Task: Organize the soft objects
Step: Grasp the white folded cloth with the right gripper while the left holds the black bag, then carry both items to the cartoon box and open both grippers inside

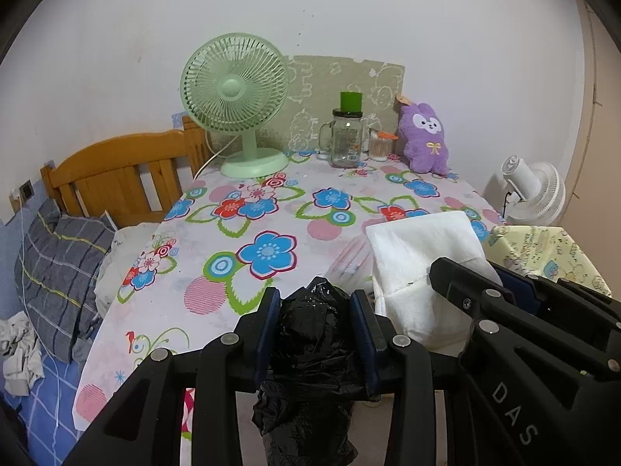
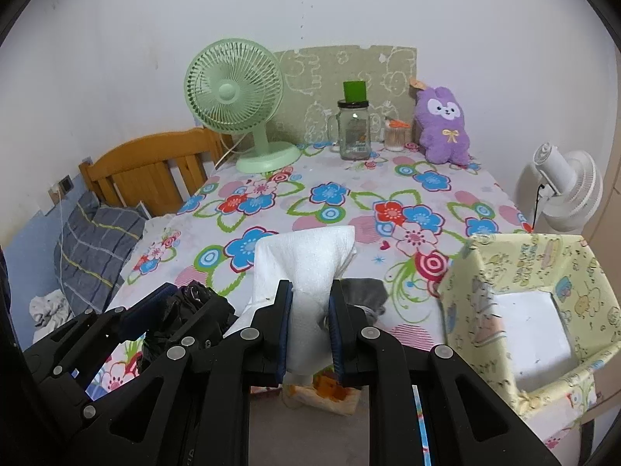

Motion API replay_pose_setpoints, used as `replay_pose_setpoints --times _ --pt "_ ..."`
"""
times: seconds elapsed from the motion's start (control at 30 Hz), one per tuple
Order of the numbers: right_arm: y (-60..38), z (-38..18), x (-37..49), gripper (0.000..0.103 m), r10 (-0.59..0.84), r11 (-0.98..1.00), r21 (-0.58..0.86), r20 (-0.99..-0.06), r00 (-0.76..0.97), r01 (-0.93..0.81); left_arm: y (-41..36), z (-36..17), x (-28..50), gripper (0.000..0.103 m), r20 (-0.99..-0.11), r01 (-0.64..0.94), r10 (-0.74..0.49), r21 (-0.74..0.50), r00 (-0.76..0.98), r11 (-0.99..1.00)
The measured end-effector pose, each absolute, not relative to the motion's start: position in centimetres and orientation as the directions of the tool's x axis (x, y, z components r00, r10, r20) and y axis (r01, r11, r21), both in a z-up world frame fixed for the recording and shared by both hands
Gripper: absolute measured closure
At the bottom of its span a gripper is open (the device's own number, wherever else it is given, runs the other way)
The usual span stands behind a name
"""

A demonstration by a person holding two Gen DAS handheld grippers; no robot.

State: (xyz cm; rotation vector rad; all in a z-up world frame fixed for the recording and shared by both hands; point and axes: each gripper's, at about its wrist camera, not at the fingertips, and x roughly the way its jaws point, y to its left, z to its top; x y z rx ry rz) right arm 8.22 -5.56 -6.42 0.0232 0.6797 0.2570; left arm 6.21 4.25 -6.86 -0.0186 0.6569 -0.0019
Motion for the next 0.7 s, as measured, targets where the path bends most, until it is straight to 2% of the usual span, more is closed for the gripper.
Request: replay_pose_setpoints --times 0.7 --pt "-13.3 -3.1 5.9 0.083 0.195 0.981 0.104 -0.560 0.805 -0.165 -3.1 -3.6 4.6 0.065 -0.561 0.055 -0.053 -0.012 0.826 0.998"
